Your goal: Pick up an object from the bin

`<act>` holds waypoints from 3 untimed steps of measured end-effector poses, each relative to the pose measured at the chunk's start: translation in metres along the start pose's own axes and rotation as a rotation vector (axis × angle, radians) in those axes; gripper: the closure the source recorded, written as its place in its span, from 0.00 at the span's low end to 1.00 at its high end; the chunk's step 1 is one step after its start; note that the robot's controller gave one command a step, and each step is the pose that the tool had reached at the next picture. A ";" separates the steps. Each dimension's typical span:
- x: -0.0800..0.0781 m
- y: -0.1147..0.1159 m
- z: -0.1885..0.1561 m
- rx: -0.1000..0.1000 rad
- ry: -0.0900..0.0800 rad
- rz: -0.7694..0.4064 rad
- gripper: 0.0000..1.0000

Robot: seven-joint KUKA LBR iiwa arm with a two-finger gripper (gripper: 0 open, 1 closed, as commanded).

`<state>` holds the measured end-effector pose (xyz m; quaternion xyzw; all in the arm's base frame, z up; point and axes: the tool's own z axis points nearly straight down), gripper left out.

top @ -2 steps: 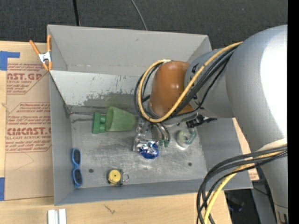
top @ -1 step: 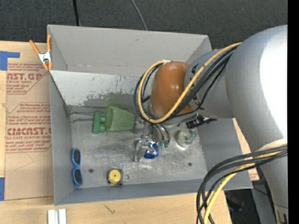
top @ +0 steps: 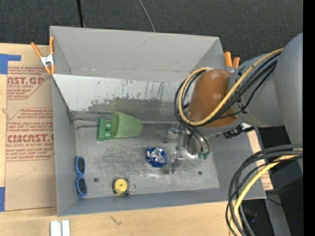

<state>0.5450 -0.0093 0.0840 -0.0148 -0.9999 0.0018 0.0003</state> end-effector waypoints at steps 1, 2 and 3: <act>0.034 0.067 0.005 -0.007 -0.004 0.041 0.00; 0.010 0.010 0.011 -0.006 -0.008 0.000 0.00; 0.036 0.035 0.010 -0.005 -0.018 0.126 0.00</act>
Offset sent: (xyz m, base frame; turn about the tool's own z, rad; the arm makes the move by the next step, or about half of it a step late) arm -0.0318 0.0644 -0.0057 0.0451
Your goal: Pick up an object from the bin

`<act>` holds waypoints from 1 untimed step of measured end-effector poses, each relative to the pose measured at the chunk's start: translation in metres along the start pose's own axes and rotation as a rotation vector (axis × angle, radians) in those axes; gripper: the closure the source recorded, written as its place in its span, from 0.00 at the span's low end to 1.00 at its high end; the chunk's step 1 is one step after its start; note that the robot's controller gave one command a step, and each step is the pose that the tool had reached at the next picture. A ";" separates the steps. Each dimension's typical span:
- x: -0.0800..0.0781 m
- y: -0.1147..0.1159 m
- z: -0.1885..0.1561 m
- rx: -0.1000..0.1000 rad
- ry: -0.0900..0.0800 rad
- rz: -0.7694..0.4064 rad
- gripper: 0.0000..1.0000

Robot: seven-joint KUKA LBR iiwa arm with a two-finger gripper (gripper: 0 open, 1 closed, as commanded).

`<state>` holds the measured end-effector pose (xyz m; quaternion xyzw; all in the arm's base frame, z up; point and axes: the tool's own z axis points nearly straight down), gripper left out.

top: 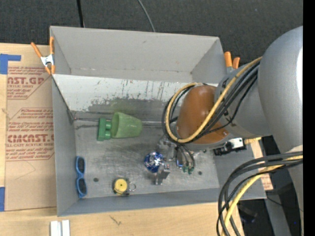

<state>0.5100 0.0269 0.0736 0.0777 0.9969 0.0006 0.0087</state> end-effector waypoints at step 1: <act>0.000 0.000 -0.001 0.000 0.005 -0.001 1.00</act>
Offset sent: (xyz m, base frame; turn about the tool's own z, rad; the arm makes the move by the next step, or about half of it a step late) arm 0.0000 0.0000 0.0000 0.0000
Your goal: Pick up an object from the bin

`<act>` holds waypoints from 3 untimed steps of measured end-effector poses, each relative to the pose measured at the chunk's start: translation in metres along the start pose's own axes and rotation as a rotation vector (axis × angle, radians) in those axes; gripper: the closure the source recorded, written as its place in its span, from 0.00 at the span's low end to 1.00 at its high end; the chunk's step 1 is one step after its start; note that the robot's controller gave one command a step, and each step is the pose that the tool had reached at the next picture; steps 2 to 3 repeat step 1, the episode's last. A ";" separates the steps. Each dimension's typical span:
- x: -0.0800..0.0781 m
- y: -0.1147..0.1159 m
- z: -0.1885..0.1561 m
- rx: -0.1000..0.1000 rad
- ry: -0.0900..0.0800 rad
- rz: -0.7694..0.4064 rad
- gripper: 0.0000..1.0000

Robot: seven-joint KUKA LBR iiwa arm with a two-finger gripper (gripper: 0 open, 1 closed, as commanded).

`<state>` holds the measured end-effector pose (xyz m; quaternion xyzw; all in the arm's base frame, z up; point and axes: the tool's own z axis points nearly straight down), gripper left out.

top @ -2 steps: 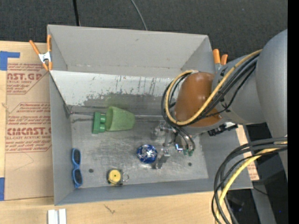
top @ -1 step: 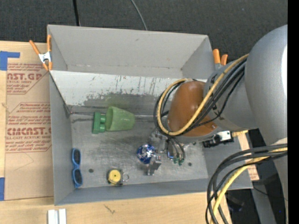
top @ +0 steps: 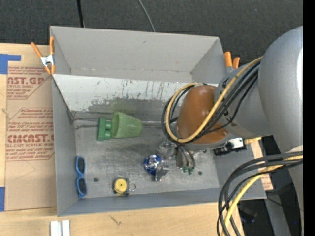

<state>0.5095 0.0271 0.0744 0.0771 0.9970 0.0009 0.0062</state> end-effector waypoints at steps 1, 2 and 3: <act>0.000 0.011 -0.142 0.000 0.004 0.094 1.00; 0.000 0.011 -0.142 0.000 0.004 0.094 1.00; 0.000 0.011 -0.142 0.000 0.004 0.094 1.00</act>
Offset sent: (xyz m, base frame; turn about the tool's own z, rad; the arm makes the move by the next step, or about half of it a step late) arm -0.0017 0.0093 0.1374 0.0948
